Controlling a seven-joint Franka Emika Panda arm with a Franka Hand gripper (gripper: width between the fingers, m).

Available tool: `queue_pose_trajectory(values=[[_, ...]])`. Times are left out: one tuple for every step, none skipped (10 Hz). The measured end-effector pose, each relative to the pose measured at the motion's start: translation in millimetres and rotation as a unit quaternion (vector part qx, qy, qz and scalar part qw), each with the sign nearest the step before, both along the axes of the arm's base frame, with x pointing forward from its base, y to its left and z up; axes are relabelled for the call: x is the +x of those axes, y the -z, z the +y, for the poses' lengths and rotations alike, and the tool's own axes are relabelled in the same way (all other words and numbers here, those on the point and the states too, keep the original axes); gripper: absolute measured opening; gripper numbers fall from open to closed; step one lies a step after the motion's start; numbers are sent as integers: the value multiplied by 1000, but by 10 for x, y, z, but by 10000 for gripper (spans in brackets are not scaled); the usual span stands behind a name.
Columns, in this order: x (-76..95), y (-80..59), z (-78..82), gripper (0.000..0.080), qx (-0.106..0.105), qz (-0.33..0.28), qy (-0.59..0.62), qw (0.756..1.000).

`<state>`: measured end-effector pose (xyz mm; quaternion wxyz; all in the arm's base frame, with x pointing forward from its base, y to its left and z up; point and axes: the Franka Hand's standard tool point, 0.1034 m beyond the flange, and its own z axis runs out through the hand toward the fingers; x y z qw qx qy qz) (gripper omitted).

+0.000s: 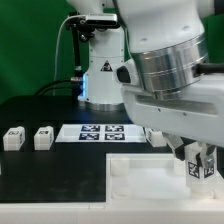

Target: Assemble one leg

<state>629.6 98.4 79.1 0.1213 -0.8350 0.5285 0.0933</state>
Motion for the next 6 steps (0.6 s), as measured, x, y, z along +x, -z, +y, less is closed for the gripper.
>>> queue_pose_trajectory(values=[[-7, -3, 29, 292, -2, 22, 67, 998], [-10, -2, 34, 292, 1, 38, 120, 992], [-4, 0, 18, 292, 3, 42, 138, 989], [-5, 0, 23, 292, 4, 43, 141, 989], [-6, 1, 24, 294, 4, 38, 124, 992], [-7, 3, 24, 466, 4, 32, 105, 994]])
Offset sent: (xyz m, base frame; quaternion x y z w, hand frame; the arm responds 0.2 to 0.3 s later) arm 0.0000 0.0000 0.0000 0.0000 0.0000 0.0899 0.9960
